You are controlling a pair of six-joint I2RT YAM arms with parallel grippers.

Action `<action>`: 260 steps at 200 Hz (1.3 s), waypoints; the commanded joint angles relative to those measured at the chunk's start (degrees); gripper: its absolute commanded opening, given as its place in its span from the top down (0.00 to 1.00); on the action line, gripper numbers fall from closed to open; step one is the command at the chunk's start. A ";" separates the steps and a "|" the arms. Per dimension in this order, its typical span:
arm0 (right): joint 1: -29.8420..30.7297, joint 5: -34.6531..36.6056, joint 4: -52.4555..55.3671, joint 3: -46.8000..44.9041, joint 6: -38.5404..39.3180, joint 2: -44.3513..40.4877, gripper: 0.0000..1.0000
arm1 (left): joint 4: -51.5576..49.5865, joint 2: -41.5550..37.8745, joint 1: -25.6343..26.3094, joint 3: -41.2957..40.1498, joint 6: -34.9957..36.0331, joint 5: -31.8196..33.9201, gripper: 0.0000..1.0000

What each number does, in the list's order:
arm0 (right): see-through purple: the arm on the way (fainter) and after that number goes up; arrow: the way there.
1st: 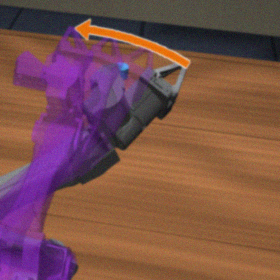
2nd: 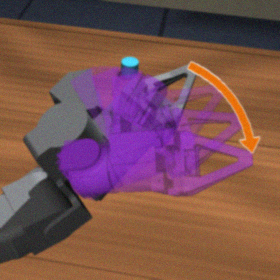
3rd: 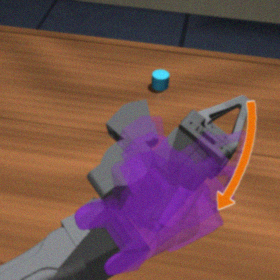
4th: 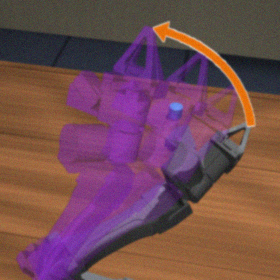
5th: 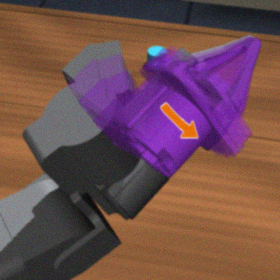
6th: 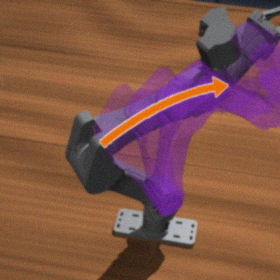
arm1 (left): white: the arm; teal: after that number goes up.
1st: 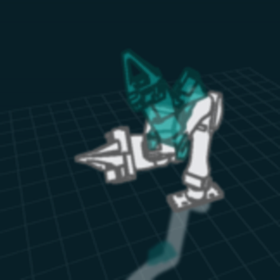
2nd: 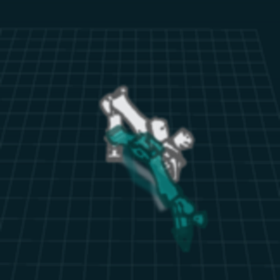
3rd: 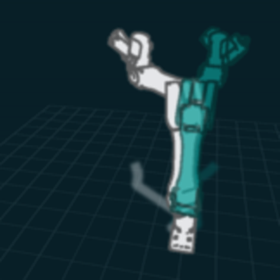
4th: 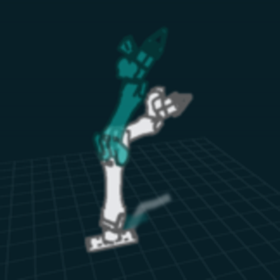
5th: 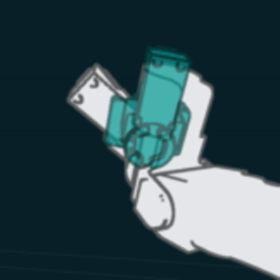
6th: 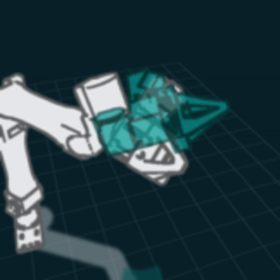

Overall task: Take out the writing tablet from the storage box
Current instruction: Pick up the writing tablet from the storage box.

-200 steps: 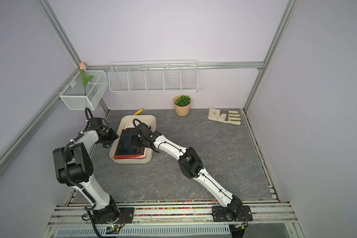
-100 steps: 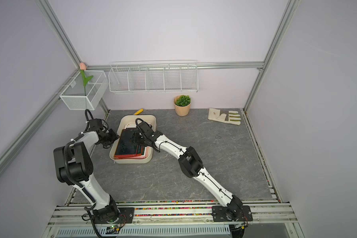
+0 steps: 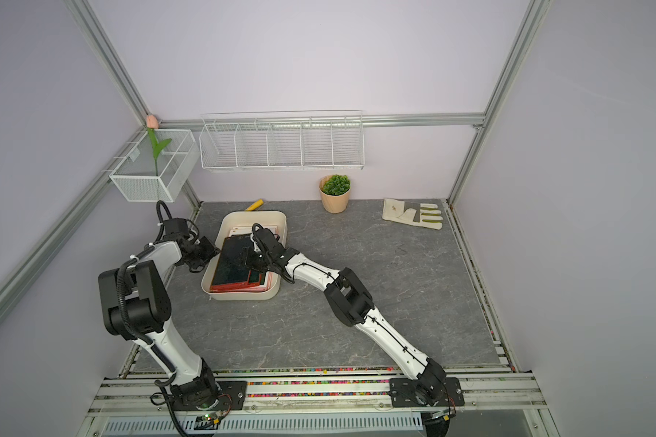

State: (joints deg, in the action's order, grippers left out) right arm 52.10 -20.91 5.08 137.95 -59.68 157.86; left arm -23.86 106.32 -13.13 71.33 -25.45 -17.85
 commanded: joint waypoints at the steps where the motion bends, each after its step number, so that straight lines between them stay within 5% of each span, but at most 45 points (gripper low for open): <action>1: -0.46 -1.19 2.91 -2.35 -0.16 -2.04 0.50 | -1.39 1.36 0.38 0.76 -0.91 -1.61 0.68; 136: -3.36 -6.38 -0.51 -3.50 3.08 -5.02 0.93 | -5.39 -8.24 -0.41 2.90 -1.97 -2.54 0.62; 260: -5.81 -12.88 -12.03 -11.80 -1.38 -14.50 0.93 | -4.27 -18.09 -0.94 -2.44 -3.85 -6.13 0.56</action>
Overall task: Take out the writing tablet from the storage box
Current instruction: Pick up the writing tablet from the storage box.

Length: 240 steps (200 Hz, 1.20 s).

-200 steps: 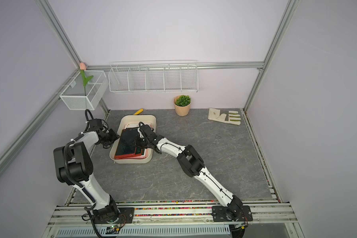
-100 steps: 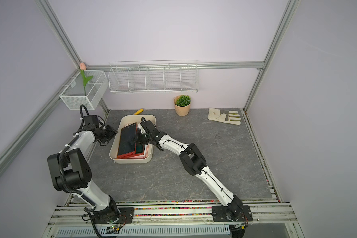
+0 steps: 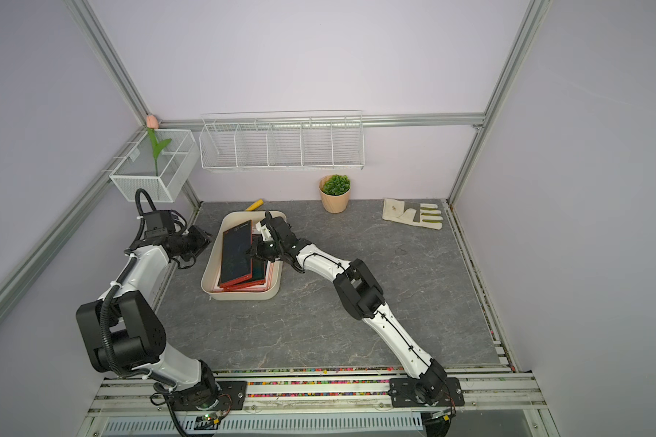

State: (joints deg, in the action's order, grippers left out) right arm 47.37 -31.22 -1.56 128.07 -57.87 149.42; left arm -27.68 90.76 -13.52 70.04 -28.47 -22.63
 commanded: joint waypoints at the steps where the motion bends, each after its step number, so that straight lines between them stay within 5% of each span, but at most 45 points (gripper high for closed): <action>1: -1.12 -2.59 -5.30 -2.02 -3.16 -6.20 0.93 | -0.44 -2.65 -0.54 -1.19 -0.86 -1.22 0.56; 84: -6.84 -8.88 -12.38 -27.40 -4.28 -23.93 0.93 | 10.62 -7.76 0.12 -9.75 -2.48 -16.51 0.53; 153: -12.52 -11.99 -13.67 -51.48 -1.27 -43.28 0.93 | 20.98 -10.47 10.42 -17.92 -6.61 -22.13 0.48; 240: -15.10 -15.60 -20.85 -61.43 -4.06 -49.75 0.93 | 36.51 -11.79 19.73 -25.23 -14.31 -25.67 0.42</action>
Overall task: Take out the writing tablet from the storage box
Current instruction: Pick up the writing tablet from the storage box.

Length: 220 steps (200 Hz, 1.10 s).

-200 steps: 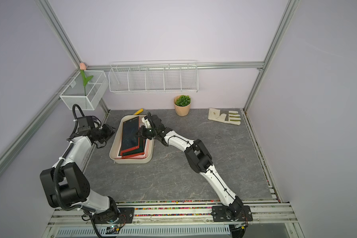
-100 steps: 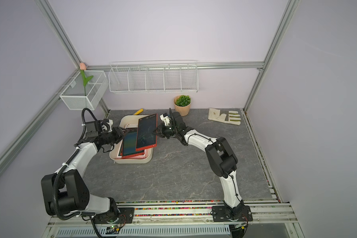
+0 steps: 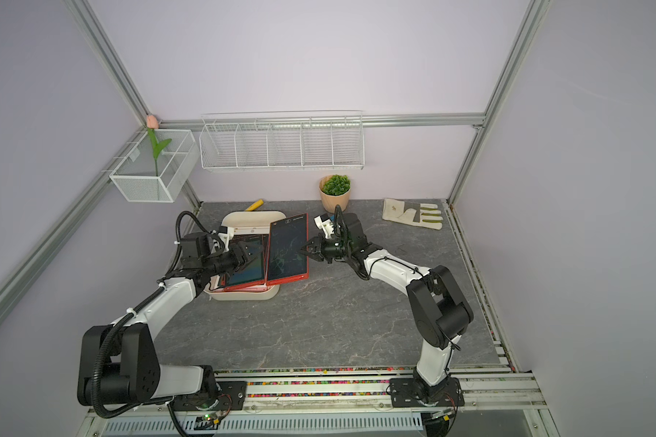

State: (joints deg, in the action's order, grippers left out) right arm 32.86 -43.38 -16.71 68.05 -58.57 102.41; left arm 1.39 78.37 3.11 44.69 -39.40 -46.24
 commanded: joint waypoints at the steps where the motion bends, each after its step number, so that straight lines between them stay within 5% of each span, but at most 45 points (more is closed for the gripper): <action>1: -0.60 -3.50 -5.92 -1.47 -3.42 -2.74 0.93 | 7.37 0.71 3.20 0.13 -3.31 -2.00 0.42; 95: -3.13 -5.73 -12.26 -4.90 -7.87 -4.59 0.93 | 8.01 1.95 4.48 -1.08 -2.34 -2.73 0.41; 198: -5.08 -7.50 -28.73 -10.04 -17.67 -2.00 0.93 | 43.64 9.32 10.15 -7.11 -22.26 -10.91 0.43; 220: -6.48 -7.84 -34.55 -11.85 -21.52 -0.50 0.93 | 59.94 13.05 10.33 -9.35 -33.05 -11.98 0.45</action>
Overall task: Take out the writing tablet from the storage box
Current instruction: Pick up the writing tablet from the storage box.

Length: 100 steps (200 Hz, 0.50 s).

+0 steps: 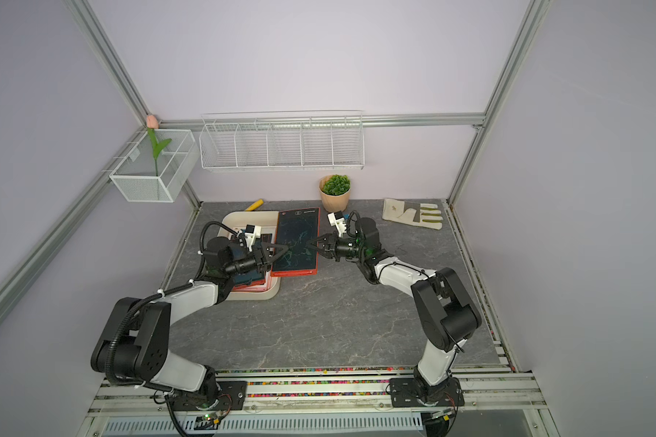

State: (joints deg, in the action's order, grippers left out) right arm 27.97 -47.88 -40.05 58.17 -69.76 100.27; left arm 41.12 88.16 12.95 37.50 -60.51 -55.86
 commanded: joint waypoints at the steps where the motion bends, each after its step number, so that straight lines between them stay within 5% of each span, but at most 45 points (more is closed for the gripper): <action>1: -1.64 -3.35 -11.33 -1.99 -10.41 1.67 0.93 | 21.01 3.43 0.50 -2.25 -12.45 -2.44 0.46; 41: -2.07 -4.10 -9.52 -1.79 -9.47 2.80 0.92 | 39.54 12.38 0.92 -0.61 -24.70 -4.00 0.66; 100: -2.23 -2.60 12.83 2.08 4.35 0.56 0.79 | 32.74 13.04 1.54 0.08 -19.94 -4.48 0.90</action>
State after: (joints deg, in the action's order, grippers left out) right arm 25.91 -48.99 -36.60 57.95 -69.45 102.80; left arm 73.87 102.30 13.96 35.86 -81.38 -58.59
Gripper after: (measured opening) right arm 0.183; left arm 0.155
